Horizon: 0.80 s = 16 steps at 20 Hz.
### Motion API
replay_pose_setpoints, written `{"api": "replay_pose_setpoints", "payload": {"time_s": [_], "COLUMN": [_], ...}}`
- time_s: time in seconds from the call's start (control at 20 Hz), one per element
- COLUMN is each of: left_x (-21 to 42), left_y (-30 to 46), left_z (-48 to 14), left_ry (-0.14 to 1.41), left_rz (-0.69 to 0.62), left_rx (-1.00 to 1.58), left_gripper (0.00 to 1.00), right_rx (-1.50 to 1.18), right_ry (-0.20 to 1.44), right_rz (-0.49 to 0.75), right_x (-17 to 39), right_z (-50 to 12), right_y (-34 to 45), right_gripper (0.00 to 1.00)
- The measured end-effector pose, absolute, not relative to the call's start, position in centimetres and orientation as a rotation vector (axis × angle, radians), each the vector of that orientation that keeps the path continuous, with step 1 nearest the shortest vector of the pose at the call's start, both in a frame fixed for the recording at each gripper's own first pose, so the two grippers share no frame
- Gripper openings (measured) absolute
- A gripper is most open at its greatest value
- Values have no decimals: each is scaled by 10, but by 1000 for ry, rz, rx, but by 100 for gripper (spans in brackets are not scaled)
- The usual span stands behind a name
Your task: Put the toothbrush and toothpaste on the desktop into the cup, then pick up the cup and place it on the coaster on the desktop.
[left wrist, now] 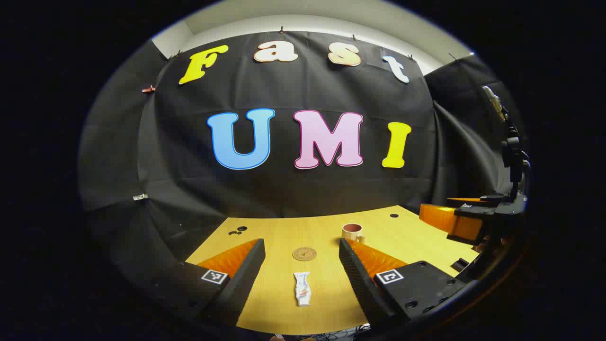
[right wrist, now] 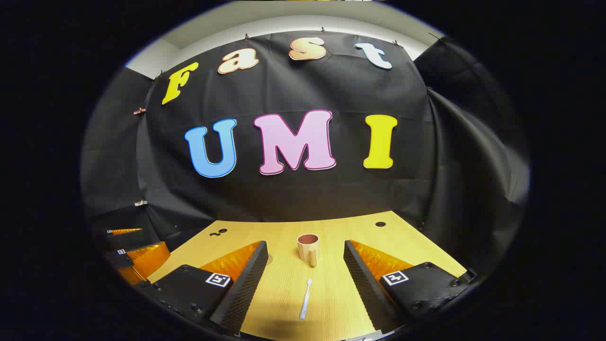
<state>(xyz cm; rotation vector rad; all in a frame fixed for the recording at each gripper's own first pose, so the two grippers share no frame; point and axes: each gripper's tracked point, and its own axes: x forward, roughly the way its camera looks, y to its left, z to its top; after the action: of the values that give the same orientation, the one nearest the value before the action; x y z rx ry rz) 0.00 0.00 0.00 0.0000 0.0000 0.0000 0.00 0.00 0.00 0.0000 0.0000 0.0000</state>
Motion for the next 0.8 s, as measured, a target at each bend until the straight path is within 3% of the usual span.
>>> {"api": "replay_pose_setpoints", "payload": {"time_s": [0.8], "left_x": [48], "left_y": [-3], "left_z": [-31], "left_ry": [135], "left_rz": [25], "left_rx": [-51], "left_gripper": [98], "right_rx": [36], "right_ry": [207], "right_rz": [8], "right_x": [51], "right_z": [-46], "right_y": [-29], "right_gripper": [99]}}
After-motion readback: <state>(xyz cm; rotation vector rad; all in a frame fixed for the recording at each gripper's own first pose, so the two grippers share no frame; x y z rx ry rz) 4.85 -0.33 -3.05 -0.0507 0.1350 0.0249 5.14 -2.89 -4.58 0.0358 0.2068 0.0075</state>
